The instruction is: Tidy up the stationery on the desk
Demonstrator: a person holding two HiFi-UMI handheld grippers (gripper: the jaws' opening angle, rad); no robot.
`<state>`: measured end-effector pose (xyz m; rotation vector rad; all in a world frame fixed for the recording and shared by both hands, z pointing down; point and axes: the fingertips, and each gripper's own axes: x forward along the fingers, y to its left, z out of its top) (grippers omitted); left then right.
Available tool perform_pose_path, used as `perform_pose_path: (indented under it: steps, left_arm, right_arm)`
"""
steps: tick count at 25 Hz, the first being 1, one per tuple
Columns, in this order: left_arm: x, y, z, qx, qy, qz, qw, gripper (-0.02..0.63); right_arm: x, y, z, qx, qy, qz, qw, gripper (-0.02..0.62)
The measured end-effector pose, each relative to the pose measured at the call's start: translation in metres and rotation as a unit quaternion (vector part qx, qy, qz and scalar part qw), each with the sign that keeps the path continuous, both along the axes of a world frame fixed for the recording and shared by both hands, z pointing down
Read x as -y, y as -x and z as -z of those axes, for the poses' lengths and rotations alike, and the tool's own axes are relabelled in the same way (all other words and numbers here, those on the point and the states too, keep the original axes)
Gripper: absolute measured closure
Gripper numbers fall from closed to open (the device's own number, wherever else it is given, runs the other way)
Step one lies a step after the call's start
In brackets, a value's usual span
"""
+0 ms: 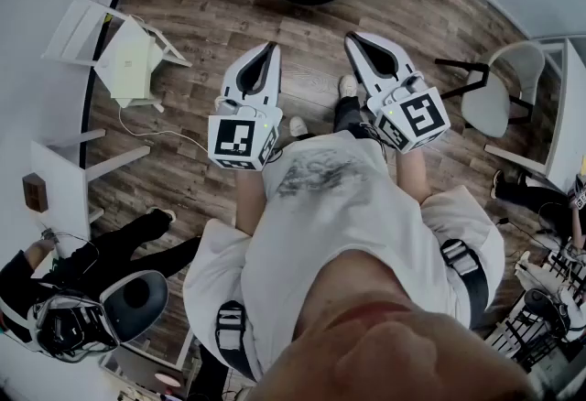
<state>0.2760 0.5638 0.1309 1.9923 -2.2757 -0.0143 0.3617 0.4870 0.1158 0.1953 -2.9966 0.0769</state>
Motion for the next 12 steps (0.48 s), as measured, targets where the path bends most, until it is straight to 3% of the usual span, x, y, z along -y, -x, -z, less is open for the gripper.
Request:
perform_pose_path:
  steps: [12]
  left_arm:
    - [0.011,0.018,0.000,0.000,-0.004,-0.036,0.9993,0.598]
  right_arm:
    - [0.002,0.018,-0.004,-0.007,0.008,-0.032,0.999,0.531]
